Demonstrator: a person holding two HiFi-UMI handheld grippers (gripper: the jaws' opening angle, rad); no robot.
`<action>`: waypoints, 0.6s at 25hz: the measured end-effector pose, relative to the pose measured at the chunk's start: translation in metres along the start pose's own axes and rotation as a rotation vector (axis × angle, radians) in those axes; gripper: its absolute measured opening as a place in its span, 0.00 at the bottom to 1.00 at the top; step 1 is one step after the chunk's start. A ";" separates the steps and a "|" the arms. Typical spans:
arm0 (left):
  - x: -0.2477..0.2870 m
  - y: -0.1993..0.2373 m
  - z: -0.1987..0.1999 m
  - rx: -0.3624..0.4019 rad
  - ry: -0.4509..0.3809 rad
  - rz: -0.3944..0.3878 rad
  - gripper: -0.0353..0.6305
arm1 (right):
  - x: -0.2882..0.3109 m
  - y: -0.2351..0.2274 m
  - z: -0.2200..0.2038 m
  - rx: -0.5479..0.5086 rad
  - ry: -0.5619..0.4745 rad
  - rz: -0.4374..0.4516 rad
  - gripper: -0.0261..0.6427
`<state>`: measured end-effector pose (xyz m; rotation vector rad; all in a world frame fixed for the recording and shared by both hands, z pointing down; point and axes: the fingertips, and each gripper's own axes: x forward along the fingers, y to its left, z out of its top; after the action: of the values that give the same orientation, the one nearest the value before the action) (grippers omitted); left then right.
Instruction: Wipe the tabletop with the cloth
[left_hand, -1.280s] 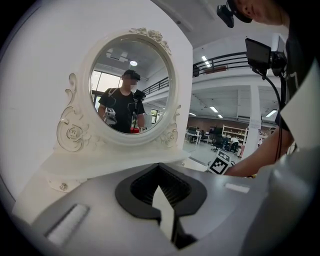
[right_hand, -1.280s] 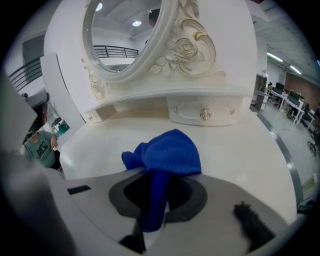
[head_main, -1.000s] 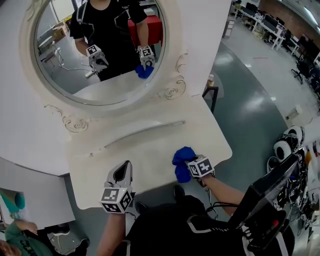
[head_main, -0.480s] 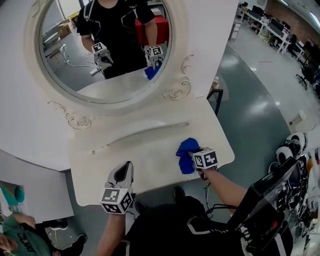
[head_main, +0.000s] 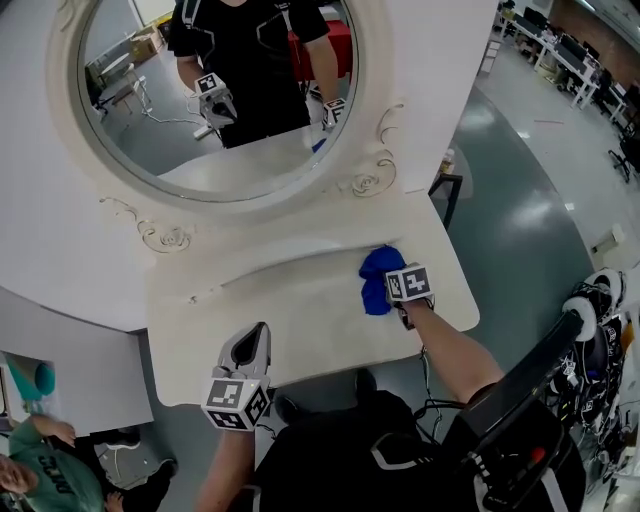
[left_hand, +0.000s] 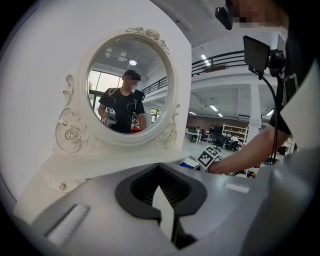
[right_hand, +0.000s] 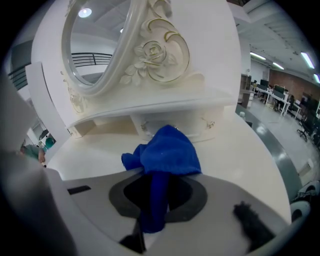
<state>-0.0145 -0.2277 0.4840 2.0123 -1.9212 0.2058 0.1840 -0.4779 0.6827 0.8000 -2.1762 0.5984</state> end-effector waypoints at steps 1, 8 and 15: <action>0.001 0.000 -0.001 0.000 0.005 -0.003 0.06 | -0.002 0.003 -0.004 -0.003 0.006 0.004 0.12; 0.011 -0.014 -0.001 0.016 0.008 -0.079 0.06 | -0.036 0.018 -0.050 -0.030 0.031 0.006 0.12; 0.018 -0.030 0.003 0.036 0.002 -0.149 0.06 | -0.084 0.027 -0.111 0.069 0.010 -0.009 0.12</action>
<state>0.0158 -0.2453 0.4833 2.1669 -1.7684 0.2046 0.2629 -0.3601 0.6838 0.8408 -2.1519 0.6748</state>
